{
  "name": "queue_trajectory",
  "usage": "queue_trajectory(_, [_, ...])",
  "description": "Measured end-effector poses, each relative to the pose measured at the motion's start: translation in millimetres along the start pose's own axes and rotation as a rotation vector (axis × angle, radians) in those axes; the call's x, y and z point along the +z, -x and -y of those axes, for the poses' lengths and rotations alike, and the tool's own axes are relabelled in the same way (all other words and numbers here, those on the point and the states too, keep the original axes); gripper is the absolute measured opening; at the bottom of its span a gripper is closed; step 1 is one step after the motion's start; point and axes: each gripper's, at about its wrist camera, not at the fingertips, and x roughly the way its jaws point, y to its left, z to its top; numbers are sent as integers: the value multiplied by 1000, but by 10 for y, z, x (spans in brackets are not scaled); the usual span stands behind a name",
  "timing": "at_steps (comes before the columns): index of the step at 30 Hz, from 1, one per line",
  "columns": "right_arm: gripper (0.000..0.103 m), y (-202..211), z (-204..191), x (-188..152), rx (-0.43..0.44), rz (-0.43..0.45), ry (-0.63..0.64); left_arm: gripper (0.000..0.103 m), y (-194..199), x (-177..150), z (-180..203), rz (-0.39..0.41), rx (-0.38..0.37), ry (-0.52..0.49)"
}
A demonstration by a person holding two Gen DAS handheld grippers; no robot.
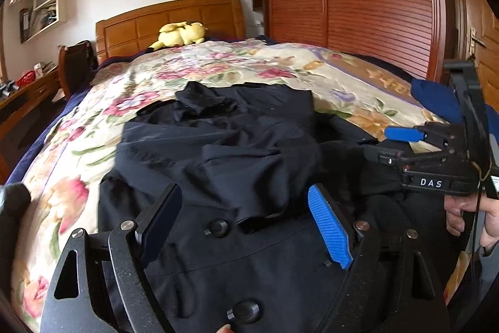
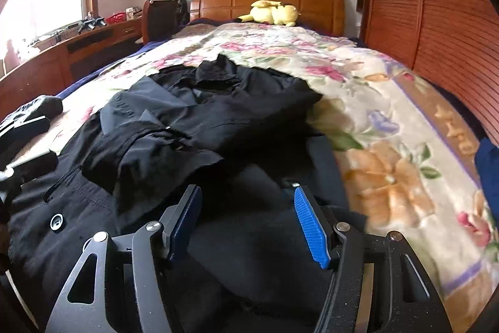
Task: Fold large clothes
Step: 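Move the left tool to the coat hem and close on it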
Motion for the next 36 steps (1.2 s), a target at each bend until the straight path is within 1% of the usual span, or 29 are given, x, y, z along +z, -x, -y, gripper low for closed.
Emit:
queue_trajectory(4, [64, 109, 123, -16, -21, 21, -21, 84, -215, 124, 118, -46, -57, 13])
queue_trajectory(5, [64, 121, 160, -29, -17, 22, -32, 82, -271, 141, 129, -60, -70, 20])
queue_trajectory(6, [64, 125, 188, -39, -13, 21, -40, 75, -349, 167, 146, -82, -88, 28])
queue_trajectory(8, [64, 131, 226, -63, -4, 15, -55, 69, -464, 202, 193, -117, -113, 32])
queue_trajectory(9, [64, 128, 239, -75, 2, 12, -59, 63, -510, 217, 226, -125, -122, 28])
queue_trajectory(10, [64, 122, 247, -75, 6, 11, -62, 60, -542, 224, 263, -136, -118, 20])
queue_trajectory(12, [64, 130, 256, -74, 11, 10, -68, 46, -595, 229, 350, -153, -101, -13])
queue_trajectory(13, [64, 133, 259, -69, 14, 12, -70, 43, -618, 226, 383, -162, -93, -31])
queue_trajectory(14, [64, 130, 254, -58, 16, 14, -71, 34, -653, 222, 409, -176, -84, -46])
queue_trajectory(16, [65, 128, 261, -54, 18, 15, -70, 21, -676, 213, 407, -181, -74, -60])
queue_trajectory(17, [65, 123, 258, -57, 19, 13, -68, 11, -648, 216, 379, -174, -64, -59])
queue_trajectory(18, [65, 119, 253, -62, 20, 11, -65, 8, -603, 219, 340, -165, -55, -54])
queue_trajectory(21, [65, 98, 244, -60, 19, 5, -57, 7, -315, 265, 125, -97, -15, -15])
queue_trajectory(25, [65, 87, 252, -47, 14, 5, -57, 7, 148, 223, -237, -3, 81, 34])
queue_trajectory(26, [65, 84, 249, -43, 13, 6, -56, 7, 226, 197, -324, 10, 94, 52])
queue_trajectory(28, [65, 81, 242, -42, 8, 8, -53, 7, 384, 111, -529, 22, 117, 89])
queue_trajectory(31, [65, 72, 217, -45, -2, 8, -41, 7, 540, -67, -758, 19, 152, 123])
queue_trajectory(34, [65, 57, 200, -41, -3, 8, -35, 7, 600, -255, -894, -7, 171, 142])
queue_trajectory(36, [65, 51, 190, -36, -2, 8, -32, 7, 622, -344, -914, -10, 178, 150])
